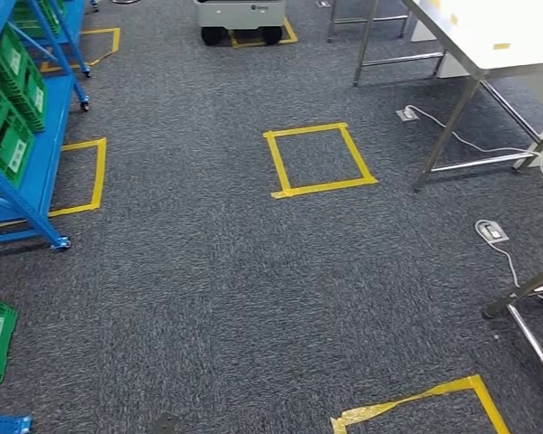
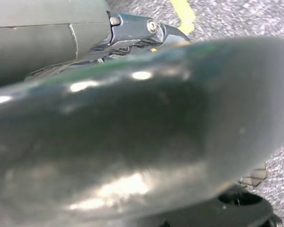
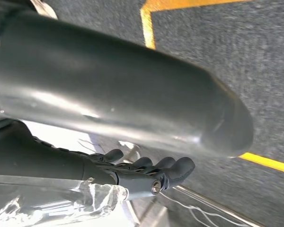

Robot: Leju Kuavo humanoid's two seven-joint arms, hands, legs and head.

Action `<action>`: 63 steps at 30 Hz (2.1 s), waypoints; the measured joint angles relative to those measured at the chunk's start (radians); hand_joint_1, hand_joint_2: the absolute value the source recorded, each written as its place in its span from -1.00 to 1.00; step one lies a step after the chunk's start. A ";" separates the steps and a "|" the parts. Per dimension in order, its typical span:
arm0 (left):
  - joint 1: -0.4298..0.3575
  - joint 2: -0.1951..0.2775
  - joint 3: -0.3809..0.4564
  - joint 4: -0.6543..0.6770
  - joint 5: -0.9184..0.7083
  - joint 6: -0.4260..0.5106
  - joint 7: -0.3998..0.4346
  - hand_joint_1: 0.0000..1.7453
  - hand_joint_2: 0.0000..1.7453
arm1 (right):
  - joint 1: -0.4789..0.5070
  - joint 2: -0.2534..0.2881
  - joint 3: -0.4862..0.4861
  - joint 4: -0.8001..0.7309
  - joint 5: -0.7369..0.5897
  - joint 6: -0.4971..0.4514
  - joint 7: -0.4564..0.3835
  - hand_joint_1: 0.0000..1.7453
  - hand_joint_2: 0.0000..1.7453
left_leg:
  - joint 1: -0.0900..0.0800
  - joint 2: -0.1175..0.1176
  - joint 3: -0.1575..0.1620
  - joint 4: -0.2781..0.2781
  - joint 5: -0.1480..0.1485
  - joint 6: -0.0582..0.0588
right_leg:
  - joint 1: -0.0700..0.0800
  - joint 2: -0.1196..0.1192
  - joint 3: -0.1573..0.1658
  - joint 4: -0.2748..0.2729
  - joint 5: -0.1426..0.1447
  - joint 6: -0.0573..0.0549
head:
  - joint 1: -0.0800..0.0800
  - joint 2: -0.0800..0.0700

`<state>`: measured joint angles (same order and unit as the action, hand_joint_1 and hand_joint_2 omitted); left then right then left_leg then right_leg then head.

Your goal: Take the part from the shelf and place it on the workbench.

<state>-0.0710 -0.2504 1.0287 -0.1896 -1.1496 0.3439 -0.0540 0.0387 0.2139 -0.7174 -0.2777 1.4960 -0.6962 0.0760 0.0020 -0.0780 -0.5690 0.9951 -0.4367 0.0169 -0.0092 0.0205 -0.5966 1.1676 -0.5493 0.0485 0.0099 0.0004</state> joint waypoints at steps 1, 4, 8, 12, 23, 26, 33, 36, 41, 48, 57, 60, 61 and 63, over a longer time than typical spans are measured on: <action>0.000 -0.001 0.000 0.000 0.001 0.001 -0.001 -1.00 -1.00 | 0.000 0.001 -0.003 -0.001 0.001 0.000 0.000 -1.00 -1.00 | -0.001 -0.013 0.000 0.001 0.000 -0.002 | -0.001 0.024 0.028 -0.068 0.030 -0.003 | 0.000 0.000; 0.000 -0.002 0.000 0.000 0.001 0.002 -0.002 -1.00 -1.00 | -0.002 0.003 -0.009 -0.002 0.006 0.000 0.002 -1.00 -1.00 | 0.000 -0.045 -0.007 0.000 0.006 -0.019 | 0.000 0.057 0.065 -0.158 0.057 -0.007 | -0.001 0.000; 0.004 -0.002 0.000 0.000 0.001 0.002 0.003 -1.00 -1.00 | -0.002 0.007 -0.011 -0.003 0.011 0.000 0.006 -1.00 -1.00 | 0.002 -0.014 -0.035 0.038 -0.020 -0.041 | 0.000 0.012 0.073 -0.173 0.074 -0.026 | -0.006 0.000; 0.000 -0.002 0.000 0.000 0.000 0.002 0.010 -1.00 -1.00 | 0.004 0.009 -0.013 -0.003 0.015 0.000 0.006 -1.00 -1.00 | -0.001 0.061 -0.135 0.255 -0.124 -0.051 | 0.006 -0.048 0.073 -0.177 0.074 -0.035 | -0.012 0.000; -0.001 -0.003 0.001 0.000 0.002 0.006 0.001 -1.00 -1.00 | -0.002 0.018 -0.021 -0.013 0.029 -0.001 -0.014 -1.00 -1.00 | -0.003 0.102 0.006 -0.012 0.000 -0.012 | 0.013 -0.099 0.067 -0.126 0.022 0.002 | -0.004 0.000; -0.004 -0.004 0.002 0.000 0.003 0.004 0.001 -1.00 -1.00 | 0.006 0.024 -0.024 -0.019 0.035 -0.001 -0.015 -1.00 -1.00 | 0.000 0.066 0.003 -0.012 0.005 -0.002 | 0.009 -0.031 -0.021 0.064 -0.067 0.011 | 0.002 0.000; -0.004 -0.004 0.007 0.000 0.007 0.000 0.006 -1.00 -1.00 | 0.013 0.031 -0.025 -0.024 0.051 -0.001 -0.004 -1.00 -1.00 | 0.003 -0.031 -0.003 -0.006 0.012 -0.021 | -0.011 0.054 0.054 -0.134 0.053 0.013 | 0.004 0.000; -0.001 -0.003 0.010 0.000 0.008 0.001 0.006 -1.00 -1.00 | 0.013 0.035 -0.025 -0.025 0.056 -0.001 0.002 -1.00 -1.00 | 0.009 -0.058 -0.017 -0.009 0.023 -0.043 | -0.007 0.047 0.064 -0.153 0.058 -0.009 | 0.004 0.000; -0.001 -0.004 0.014 0.000 0.008 0.002 0.006 -1.00 -1.00 | 0.017 0.038 -0.026 -0.027 0.057 -0.001 0.003 -1.00 -1.00 | 0.003 0.052 -0.115 0.193 -0.097 -0.056 | 0.002 -0.021 0.060 -0.160 0.069 -0.036 | -0.011 0.000; -0.004 -0.003 0.015 0.000 0.008 0.002 0.005 -1.00 -1.00 | 0.015 0.038 -0.028 -0.029 0.061 -0.001 -0.003 -1.00 -1.00 | -0.010 0.132 -0.003 0.034 -0.015 -0.034 | 0.014 -0.109 0.059 -0.155 0.064 -0.031 | -0.012 0.000; -0.004 -0.006 0.017 0.000 0.010 0.000 0.002 -1.00 -1.00 | 0.021 0.044 -0.027 -0.050 0.074 -0.003 -0.012 -1.00 -1.00 | -0.003 0.062 0.011 -0.017 0.001 0.005 | 0.007 -0.032 -0.049 0.085 -0.062 0.011 | 0.004 0.000; -0.003 -0.006 0.018 0.000 0.011 -0.002 0.009 -1.00 -1.00 | 0.024 0.044 -0.028 -0.050 0.072 -0.003 -0.012 -1.00 -1.00 | -0.002 0.019 0.011 -0.016 0.003 0.003 | 0.005 -0.021 -0.051 0.074 -0.022 0.014 | 0.004 0.000; -0.002 -0.007 0.018 0.000 0.011 -0.002 0.011 -1.00 -1.00 | 0.024 0.044 -0.028 -0.050 0.073 -0.003 -0.012 -1.00 -1.00 | -0.001 0.006 0.011 -0.015 0.004 0.000 | 0.002 -0.008 -0.020 0.008 0.014 0.015 | 0.005 0.000; -0.004 -0.007 0.019 0.000 0.011 -0.002 0.012 -1.00 -1.00 | 0.022 0.045 -0.027 -0.050 0.073 -0.002 -0.011 -1.00 -1.00 | -0.002 -0.020 0.007 -0.012 0.006 -0.010 | -0.008 0.047 0.038 -0.112 0.055 0.013 | 0.004 0.000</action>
<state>-0.0745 -0.2574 1.0476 -0.1896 -1.1383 0.3422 -0.0420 0.0604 0.2585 -0.7448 -0.3275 1.5691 -0.6987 0.0647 0.0004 -0.0980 -0.5619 0.9832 -0.4311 0.0065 -0.0170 0.0678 -0.5586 1.0558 -0.4942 0.0618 0.0139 0.0004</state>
